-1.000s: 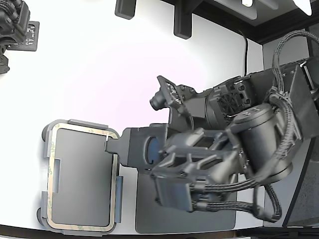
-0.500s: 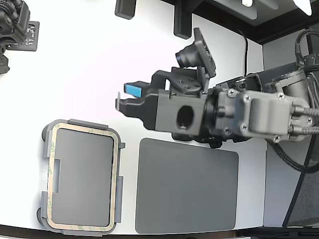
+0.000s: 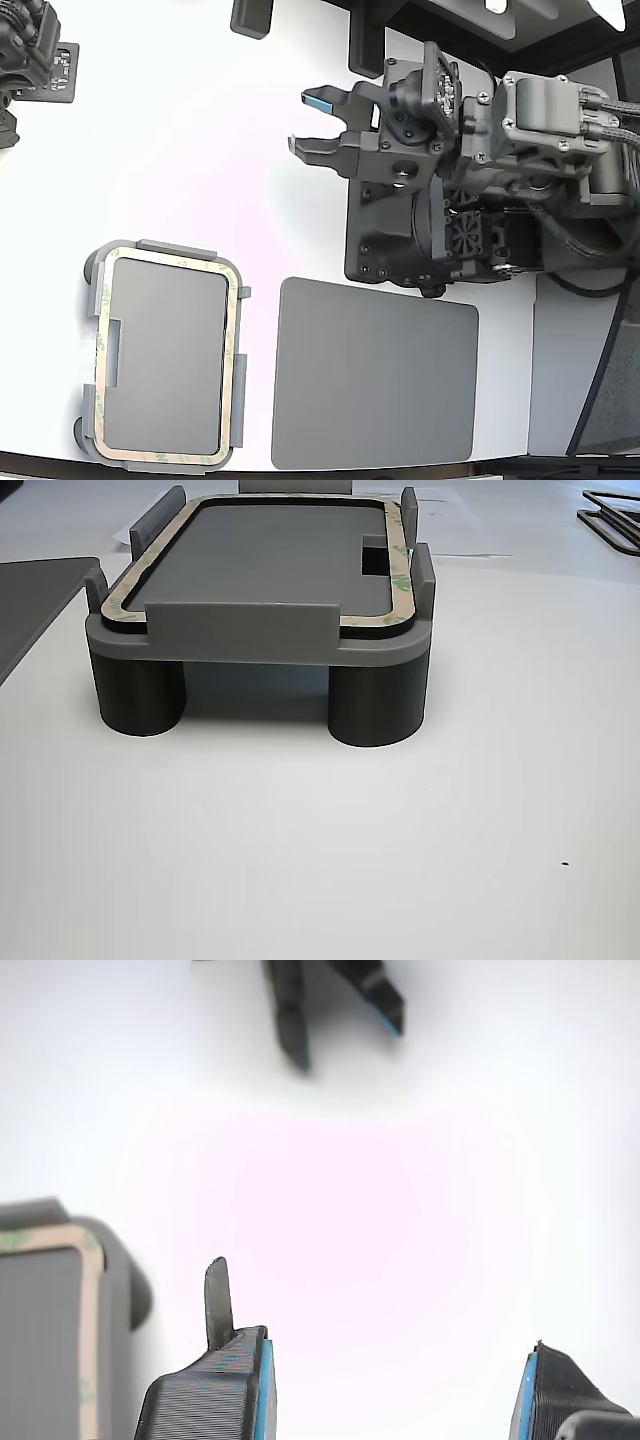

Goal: Move top rectangular frame to the holder.

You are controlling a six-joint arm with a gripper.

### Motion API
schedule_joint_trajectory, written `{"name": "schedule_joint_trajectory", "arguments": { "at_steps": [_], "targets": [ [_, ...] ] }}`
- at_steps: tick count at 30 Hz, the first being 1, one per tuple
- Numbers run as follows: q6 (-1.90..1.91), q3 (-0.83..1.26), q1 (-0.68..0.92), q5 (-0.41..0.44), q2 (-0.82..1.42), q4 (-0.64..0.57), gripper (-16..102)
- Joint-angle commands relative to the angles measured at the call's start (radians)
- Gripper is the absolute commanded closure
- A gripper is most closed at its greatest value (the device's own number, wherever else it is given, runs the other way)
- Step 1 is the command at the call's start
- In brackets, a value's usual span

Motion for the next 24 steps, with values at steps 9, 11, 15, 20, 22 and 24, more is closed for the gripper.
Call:
{"name": "schedule_joint_trajectory", "arguments": {
  "at_steps": [9, 11, 15, 20, 22, 24],
  "targets": [
    [-0.029, 0.250, -0.072, -0.051, 0.282, 0.015, -14],
    [-0.034, 0.250, -0.072, -0.058, 0.282, 0.014, -14],
    [-0.034, 0.250, -0.072, -0.058, 0.282, 0.014, -14],
    [-0.034, 0.250, -0.072, -0.058, 0.282, 0.014, -14],
    [-0.034, 0.250, -0.072, -0.058, 0.282, 0.014, -14],
    [-0.034, 0.250, -0.072, -0.058, 0.282, 0.014, -14]
  ]
}}
